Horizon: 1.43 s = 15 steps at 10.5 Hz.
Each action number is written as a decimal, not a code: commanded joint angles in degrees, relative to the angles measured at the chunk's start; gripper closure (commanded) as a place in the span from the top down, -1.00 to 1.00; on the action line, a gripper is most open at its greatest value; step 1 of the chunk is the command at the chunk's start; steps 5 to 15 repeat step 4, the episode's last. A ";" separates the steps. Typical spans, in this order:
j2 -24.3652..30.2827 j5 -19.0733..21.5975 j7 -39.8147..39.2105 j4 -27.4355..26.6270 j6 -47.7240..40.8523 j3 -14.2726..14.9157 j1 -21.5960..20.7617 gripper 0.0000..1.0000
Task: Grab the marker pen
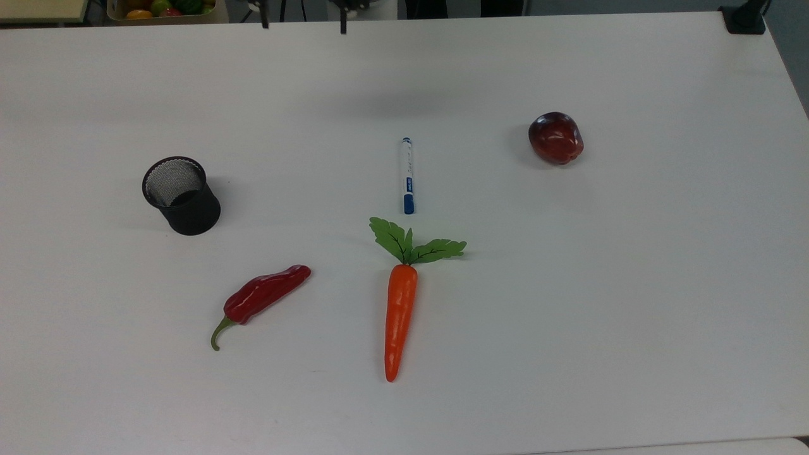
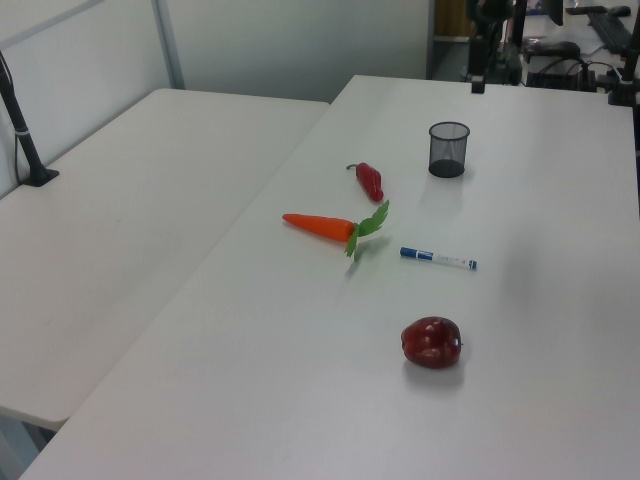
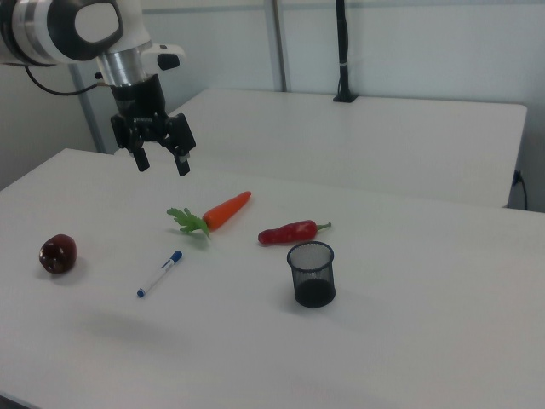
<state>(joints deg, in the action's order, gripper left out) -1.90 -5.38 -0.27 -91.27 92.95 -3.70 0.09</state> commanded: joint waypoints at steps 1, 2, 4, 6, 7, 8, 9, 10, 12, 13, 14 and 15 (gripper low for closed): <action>2.43 0.72 -1.76 -1.03 -2.42 -1.67 2.02 1.00; 2.17 0.81 -1.58 -0.06 -2.43 -1.49 2.37 1.00; 2.25 1.42 -1.58 0.03 -2.42 -0.88 2.55 1.00; 2.25 1.42 -1.58 0.03 -2.42 -0.88 2.55 1.00; 2.25 1.42 -1.58 0.03 -2.42 -0.88 2.55 1.00; 2.25 1.42 -1.58 0.03 -2.42 -0.88 2.55 1.00; 2.25 1.42 -1.58 0.03 -2.42 -0.88 2.55 1.00; 2.25 1.42 -1.58 0.03 -2.42 -0.88 2.55 1.00; 2.25 1.42 -1.58 0.03 -2.42 -0.88 2.55 1.00; 2.25 1.42 -1.58 0.03 -2.42 -0.88 2.55 1.00; 2.25 1.42 -1.58 0.03 -2.42 -0.88 2.55 1.00; 2.25 1.42 -1.58 0.03 -2.42 -0.88 2.55 1.00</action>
